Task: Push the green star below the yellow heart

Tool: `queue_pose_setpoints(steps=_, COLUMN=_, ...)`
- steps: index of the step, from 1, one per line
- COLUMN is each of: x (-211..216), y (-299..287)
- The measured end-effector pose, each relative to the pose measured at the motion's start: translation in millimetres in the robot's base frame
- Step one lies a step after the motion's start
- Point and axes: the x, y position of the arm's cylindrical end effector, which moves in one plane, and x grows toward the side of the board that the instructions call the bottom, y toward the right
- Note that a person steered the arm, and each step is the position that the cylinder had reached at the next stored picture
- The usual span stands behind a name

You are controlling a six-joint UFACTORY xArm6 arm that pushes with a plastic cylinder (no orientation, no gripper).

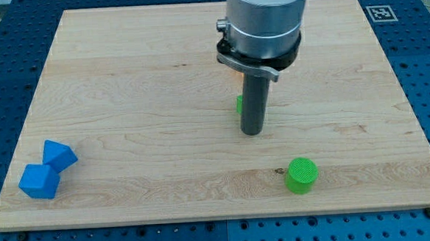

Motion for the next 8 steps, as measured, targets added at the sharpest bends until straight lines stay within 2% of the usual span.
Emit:
queue_pose_setpoints(steps=3, x=-4.4, y=-39.9)
queue_pose_setpoints(steps=5, x=-36.8, y=-39.9)
queue_pose_setpoints(steps=8, x=-31.4, y=-21.2)
